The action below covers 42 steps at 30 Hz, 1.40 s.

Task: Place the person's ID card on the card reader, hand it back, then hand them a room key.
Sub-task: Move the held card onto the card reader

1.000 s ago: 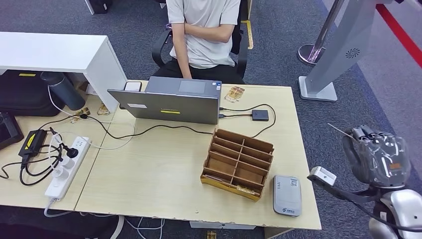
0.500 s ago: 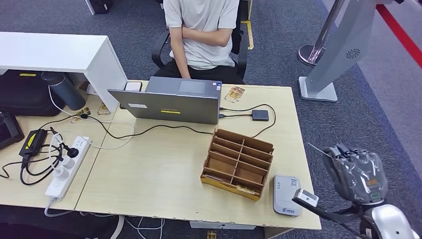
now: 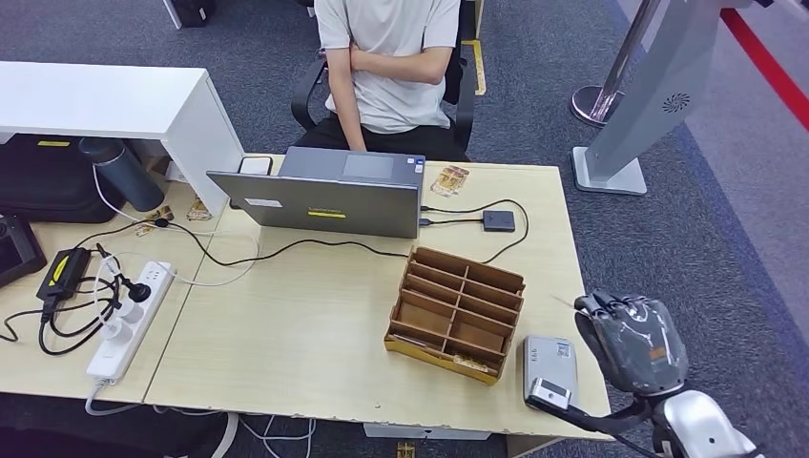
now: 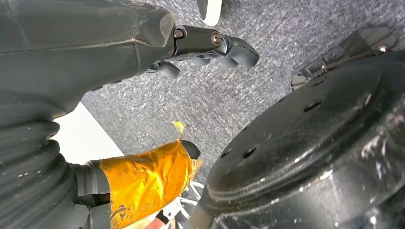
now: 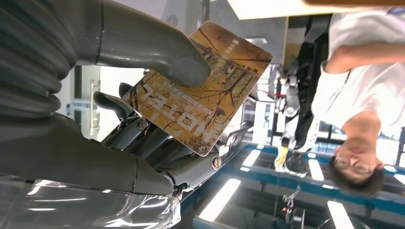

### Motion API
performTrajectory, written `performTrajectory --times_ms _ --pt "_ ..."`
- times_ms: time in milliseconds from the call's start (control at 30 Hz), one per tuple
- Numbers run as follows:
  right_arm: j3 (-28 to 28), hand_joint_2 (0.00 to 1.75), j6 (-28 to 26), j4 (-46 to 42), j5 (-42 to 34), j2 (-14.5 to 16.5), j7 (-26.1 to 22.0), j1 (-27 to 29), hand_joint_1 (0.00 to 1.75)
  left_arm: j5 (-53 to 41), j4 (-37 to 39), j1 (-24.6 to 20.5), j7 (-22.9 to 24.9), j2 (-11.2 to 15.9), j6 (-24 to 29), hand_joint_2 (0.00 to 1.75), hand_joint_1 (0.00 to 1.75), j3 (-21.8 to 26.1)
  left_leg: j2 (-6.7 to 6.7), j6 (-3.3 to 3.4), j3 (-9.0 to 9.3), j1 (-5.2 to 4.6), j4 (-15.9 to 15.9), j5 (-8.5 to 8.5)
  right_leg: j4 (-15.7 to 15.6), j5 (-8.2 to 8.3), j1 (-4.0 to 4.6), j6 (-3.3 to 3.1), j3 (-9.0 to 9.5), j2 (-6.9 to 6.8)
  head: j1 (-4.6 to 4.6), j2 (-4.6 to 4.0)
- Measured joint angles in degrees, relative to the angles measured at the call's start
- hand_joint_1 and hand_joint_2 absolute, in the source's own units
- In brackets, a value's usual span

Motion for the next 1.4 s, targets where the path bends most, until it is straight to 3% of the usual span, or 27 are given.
performTrajectory --times_ms 267,700,1000,1400 --pt "5.68 1.75 1.28 2.98 -0.15 0.10 0.70 -3.16 1.75 -0.14 0.00 -0.01 -0.40 0.32 -0.55 1.75 0.00 0.00 -0.01 0.00 0.00 0.00 0.00 0.00 0.00 0.00 0.00 0.00 0.00 0.00 0.01 0.00" --pt "9.10 1.75 2.46 8.38 -0.26 0.60 2.77 -3.70 1.75 -0.20 0.00 0.00 -0.47 0.45 -0.94 1.75 0.00 0.13 -0.01 0.00 0.00 0.00 0.00 0.00 0.00 0.00 0.00 0.00 -0.01 -0.01 0.01 0.00" --pt "8.29 1.75 2.36 11.85 0.00 0.70 5.00 -3.23 1.75 -0.25 0.00 0.02 -0.47 0.67 -0.82 1.75 0.00 0.55 -0.01 0.00 0.00 0.00 0.00 0.00 0.00 0.00 0.00 0.00 -0.01 -0.01 0.01 0.00" --pt "5.14 1.75 2.98 11.98 -0.63 0.75 6.71 2.25 1.75 -0.04 0.02 0.17 -0.49 1.12 -0.37 1.75 0.00 1.33 0.00 0.00 0.00 0.00 -0.01 -0.01 0.00 -0.02 0.00 0.00 -0.02 0.00 0.00 0.00"
